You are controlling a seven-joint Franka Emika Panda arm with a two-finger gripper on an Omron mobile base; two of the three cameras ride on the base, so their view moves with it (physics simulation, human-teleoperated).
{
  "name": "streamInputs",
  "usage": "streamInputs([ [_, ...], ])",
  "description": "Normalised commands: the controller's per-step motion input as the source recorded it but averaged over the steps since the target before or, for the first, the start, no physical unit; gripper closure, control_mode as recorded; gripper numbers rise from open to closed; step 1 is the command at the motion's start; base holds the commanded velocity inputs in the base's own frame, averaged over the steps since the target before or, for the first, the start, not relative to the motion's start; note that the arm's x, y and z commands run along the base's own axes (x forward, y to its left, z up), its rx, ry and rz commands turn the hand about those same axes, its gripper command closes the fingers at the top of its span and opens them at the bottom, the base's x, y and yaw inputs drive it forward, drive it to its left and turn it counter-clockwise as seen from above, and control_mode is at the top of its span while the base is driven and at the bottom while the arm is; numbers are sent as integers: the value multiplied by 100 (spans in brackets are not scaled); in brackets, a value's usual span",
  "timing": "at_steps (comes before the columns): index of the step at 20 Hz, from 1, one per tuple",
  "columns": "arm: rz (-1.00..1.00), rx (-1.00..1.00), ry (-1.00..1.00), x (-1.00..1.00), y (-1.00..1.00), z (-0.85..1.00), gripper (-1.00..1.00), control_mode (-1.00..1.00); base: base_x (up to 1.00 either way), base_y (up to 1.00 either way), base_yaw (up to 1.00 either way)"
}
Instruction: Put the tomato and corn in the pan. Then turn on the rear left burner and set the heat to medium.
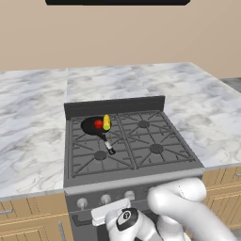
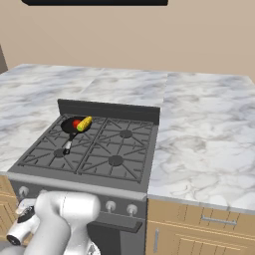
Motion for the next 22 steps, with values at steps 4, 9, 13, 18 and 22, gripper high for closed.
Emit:
streamInputs([
  [4, 0, 21, 0, 34, -9, -57, -100, -100, 0, 0, 0],
  [9, 0, 21, 0, 14, 0, -22, -100, -100, 0, 0, 0],
  [13, 0, 6, 0, 3, -6, 0, -100, -100, 0, 0, 0],
  [18, 0, 0, 0, 0, -2, 0, 100, -100, 0, 0, 0],
  [22, 0, 0, 0, 0, 0, 0, 100, -100, 0, 0, 0],
])
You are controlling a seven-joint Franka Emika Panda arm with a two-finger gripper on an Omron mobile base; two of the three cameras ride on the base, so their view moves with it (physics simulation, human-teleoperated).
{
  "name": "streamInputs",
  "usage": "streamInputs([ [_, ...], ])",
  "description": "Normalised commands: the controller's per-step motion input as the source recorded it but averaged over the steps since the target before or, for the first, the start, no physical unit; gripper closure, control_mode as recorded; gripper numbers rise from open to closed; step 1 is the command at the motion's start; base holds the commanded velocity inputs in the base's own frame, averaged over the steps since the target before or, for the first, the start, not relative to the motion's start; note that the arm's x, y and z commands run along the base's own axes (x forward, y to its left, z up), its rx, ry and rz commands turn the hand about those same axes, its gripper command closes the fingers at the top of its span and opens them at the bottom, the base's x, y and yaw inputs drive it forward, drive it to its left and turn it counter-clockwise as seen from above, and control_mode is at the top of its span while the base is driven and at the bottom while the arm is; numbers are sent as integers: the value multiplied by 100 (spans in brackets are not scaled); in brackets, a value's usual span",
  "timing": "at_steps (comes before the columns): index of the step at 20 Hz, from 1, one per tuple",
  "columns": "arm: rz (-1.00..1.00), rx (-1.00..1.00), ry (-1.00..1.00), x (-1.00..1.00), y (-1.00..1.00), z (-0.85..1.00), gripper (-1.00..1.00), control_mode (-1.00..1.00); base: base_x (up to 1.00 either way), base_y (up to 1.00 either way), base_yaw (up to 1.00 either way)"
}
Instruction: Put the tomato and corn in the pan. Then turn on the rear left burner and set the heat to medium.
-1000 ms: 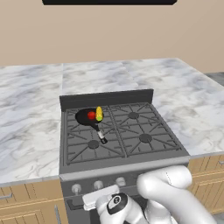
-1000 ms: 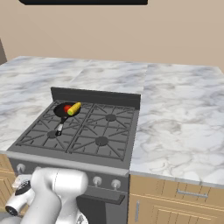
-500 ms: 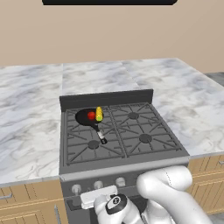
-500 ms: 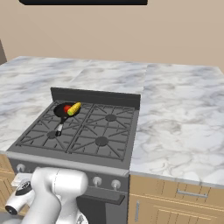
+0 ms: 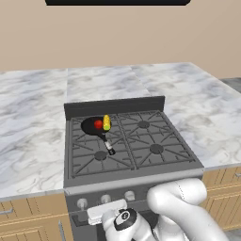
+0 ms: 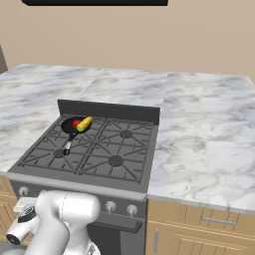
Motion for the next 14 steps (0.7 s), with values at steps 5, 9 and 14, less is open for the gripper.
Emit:
streamInputs([
  [5, 0, 0, 0, 0, 0, 0, 100, -100, 0, 0, 0],
  [9, 0, -1, -6, 0, 0, -3, 100, -100, 0, 0, 0],
  [14, 0, -22, -17, -11, 0, -8, 100, -100, 0, 0, 0],
])
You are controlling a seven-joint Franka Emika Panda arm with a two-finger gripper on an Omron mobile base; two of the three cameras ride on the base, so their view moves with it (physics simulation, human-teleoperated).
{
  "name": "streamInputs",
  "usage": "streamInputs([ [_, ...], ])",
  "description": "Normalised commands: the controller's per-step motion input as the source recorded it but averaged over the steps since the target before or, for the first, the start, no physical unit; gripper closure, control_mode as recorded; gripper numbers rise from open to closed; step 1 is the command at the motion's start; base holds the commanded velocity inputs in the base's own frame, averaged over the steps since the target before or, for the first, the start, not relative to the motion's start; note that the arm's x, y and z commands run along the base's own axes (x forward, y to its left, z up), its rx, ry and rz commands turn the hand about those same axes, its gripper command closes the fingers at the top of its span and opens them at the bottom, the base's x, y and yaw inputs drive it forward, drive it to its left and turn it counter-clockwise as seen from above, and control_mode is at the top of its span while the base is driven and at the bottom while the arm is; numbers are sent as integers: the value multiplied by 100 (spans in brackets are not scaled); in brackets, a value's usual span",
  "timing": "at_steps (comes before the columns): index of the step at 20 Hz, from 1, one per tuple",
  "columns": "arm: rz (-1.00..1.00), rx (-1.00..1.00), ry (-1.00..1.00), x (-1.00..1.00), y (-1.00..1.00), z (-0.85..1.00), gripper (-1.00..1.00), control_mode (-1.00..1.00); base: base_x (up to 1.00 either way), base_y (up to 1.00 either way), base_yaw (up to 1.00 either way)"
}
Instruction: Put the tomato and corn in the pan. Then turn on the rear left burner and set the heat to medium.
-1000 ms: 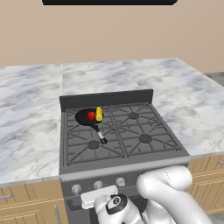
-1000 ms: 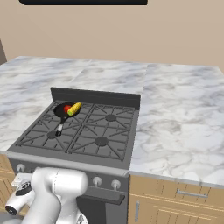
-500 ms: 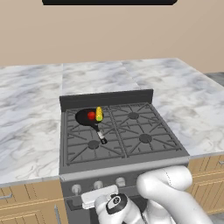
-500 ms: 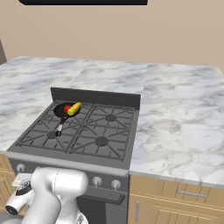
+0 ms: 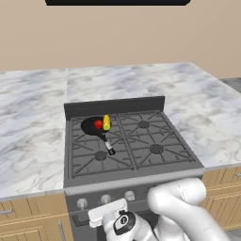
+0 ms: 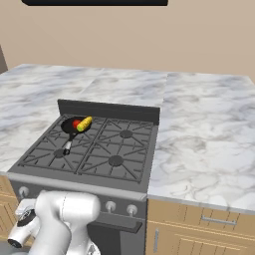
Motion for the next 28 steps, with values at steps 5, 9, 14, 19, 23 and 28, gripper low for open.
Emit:
streamInputs([
  [5, 0, -34, -10, -21, -3, -1, 100, -100, 0, 0, 0],
  [9, -1, -35, -6, -30, -14, 0, 100, -100, 0, 0, 0],
  [14, -6, -37, -3, -30, -15, 0, 100, -100, 0, 0, 0],
  [19, -8, -36, -3, -34, -18, 0, 100, -100, 0, 0, 0],
  [23, -7, -35, -2, -36, -21, 0, 100, -100, 0, 0, 0],
  [28, -7, -35, -1, -37, -22, 0, 100, -100, 0, 0, 0],
])
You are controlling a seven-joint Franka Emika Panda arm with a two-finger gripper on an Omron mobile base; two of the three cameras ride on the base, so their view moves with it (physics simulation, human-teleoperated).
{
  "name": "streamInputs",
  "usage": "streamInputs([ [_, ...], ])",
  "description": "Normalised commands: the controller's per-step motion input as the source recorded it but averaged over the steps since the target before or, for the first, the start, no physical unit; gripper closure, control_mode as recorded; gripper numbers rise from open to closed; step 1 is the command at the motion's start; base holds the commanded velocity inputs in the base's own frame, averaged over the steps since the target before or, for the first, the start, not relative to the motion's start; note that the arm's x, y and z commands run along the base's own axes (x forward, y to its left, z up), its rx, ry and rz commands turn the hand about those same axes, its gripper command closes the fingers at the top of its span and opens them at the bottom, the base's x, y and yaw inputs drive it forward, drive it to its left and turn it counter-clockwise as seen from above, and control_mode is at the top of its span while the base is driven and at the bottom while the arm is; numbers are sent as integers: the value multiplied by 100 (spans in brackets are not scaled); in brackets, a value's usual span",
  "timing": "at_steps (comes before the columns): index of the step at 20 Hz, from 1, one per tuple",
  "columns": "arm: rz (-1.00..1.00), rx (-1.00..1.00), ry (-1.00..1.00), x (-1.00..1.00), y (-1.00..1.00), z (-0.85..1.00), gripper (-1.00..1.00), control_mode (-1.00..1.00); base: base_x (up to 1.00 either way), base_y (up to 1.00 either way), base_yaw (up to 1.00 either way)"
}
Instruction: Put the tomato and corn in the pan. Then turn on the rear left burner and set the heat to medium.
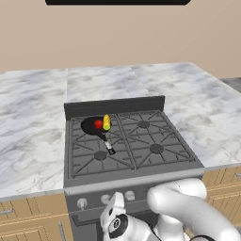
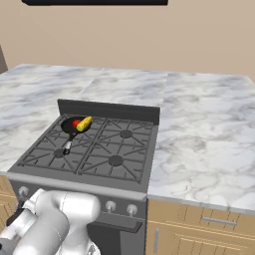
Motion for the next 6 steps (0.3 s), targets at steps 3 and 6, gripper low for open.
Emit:
streamInputs([
  [3, -7, -35, -1, -38, -23, 0, 100, -100, 0, 0, 0],
  [6, -6, -35, -2, -34, -22, 0, 100, -100, 0, 0, 0],
])
